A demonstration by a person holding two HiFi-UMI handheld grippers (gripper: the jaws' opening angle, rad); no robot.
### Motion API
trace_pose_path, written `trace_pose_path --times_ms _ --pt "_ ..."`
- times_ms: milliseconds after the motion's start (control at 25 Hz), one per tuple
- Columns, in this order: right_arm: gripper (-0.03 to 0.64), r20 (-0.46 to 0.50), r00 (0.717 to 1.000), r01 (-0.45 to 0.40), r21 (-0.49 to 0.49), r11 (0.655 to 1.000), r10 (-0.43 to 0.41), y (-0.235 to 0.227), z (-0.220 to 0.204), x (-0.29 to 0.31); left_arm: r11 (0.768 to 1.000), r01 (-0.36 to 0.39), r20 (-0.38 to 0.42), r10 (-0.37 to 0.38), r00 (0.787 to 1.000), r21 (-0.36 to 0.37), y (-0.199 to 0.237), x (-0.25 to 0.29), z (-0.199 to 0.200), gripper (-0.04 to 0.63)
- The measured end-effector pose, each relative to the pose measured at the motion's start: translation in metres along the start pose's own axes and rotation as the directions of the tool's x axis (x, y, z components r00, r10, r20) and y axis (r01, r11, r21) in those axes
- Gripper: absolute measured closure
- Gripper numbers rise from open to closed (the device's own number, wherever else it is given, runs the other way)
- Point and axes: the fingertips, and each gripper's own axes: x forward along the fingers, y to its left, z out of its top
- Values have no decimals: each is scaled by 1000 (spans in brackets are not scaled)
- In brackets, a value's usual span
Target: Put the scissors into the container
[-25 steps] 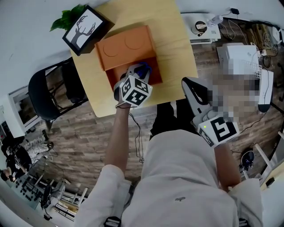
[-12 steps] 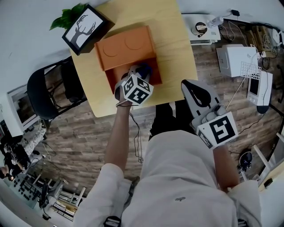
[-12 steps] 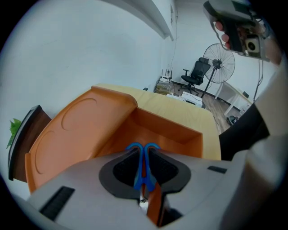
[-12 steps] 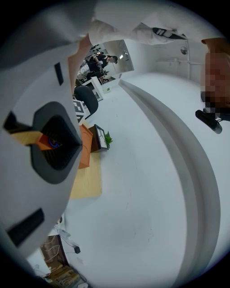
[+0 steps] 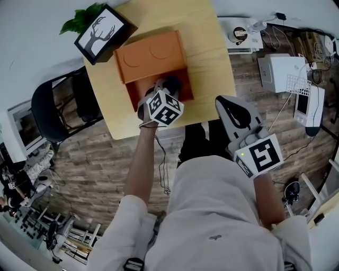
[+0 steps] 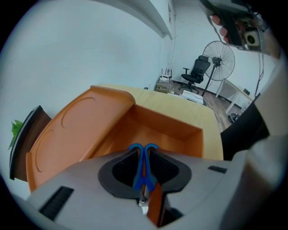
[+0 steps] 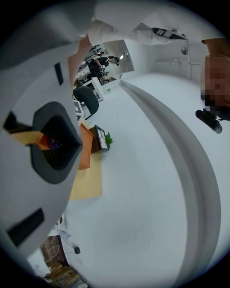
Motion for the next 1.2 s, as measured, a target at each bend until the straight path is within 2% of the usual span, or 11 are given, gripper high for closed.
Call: trace_pose_path --times_ms 400,760,1000,1200 --pt "618 17 1000 -9 -19 1000 10 9 9 1 999 -28 25 27 999 18 5 -20 8 512" --pt "618 59 998 -15 -49 999 18 25 27 -1 997 -62 82 65 995 -39 9 -63 9 514" --pt "618 88 996 -11 -74 997 17 34 37 -4 991 -93 161 107 981 -93 11 -102 17 514" --pt "618 115 993 -4 -100 995 15 44 48 -6 984 -131 234 157 960 -122 17 -141 23 515"
